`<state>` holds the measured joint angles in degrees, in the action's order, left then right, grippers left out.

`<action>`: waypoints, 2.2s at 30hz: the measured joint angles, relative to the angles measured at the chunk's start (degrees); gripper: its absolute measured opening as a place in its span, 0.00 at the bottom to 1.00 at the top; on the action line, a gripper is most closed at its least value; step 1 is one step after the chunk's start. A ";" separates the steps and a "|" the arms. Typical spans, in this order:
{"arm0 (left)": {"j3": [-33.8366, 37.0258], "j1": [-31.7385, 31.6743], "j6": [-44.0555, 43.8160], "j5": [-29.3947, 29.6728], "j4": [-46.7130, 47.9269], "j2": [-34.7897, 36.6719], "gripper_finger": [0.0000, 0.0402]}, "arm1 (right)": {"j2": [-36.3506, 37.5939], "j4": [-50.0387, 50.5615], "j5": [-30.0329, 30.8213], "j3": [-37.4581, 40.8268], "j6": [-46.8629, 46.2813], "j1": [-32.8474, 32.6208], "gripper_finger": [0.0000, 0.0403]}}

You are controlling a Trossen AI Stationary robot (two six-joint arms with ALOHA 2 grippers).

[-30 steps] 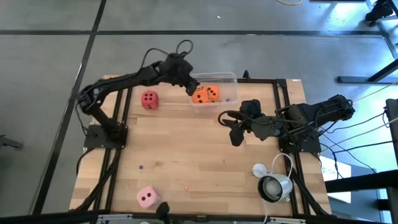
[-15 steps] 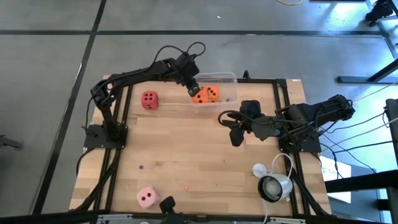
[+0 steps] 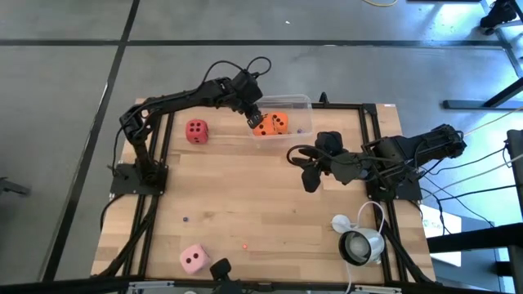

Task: Pick & Place Dice
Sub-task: Put the small yellow dice into the transparent bin

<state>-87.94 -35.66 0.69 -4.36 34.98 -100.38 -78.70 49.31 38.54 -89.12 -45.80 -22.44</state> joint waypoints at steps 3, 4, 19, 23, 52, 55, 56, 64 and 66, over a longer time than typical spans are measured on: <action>0.00 0.00 0.15 0.36 0.00 0.02 0.04 | 0.00 0.01 -0.02 0.00 -0.15 0.00 0.43; 0.00 0.00 0.14 0.37 0.00 0.02 0.05 | 0.00 0.01 0.00 0.00 -0.18 0.00 0.43; 0.02 0.72 2.03 -1.42 -0.23 0.09 0.34 | 0.00 -0.01 0.00 0.00 -0.20 0.00 0.43; 0.02 0.79 0.67 -1.18 -0.57 0.24 0.44 | 0.00 0.01 0.00 0.00 -0.20 0.00 0.43; 0.02 -3.26 -18.03 -10.47 -3.97 2.86 0.47 | 0.00 -0.01 0.00 0.00 -0.20 0.00 0.43; 0.02 -3.27 -18.28 -11.28 -4.02 3.08 0.47 | 0.00 0.21 3.11 0.00 -0.20 0.15 0.43; 0.02 -3.34 -19.01 -12.35 -3.96 3.08 0.47 | -0.14 0.56 5.21 0.00 -0.25 0.40 0.43; 0.02 -4.63 -29.07 -25.36 -6.03 3.06 0.47 | -1.35 1.66 2.92 -0.03 -0.86 8.17 0.30; 0.02 -4.63 -31.15 -27.59 -7.50 3.06 0.47 | -1.66 0.60 0.98 -0.02 -1.30 11.57 0.23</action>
<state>-87.92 -40.29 -30.47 -31.95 27.49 -97.32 -80.36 49.91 39.52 -89.14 -47.11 -10.86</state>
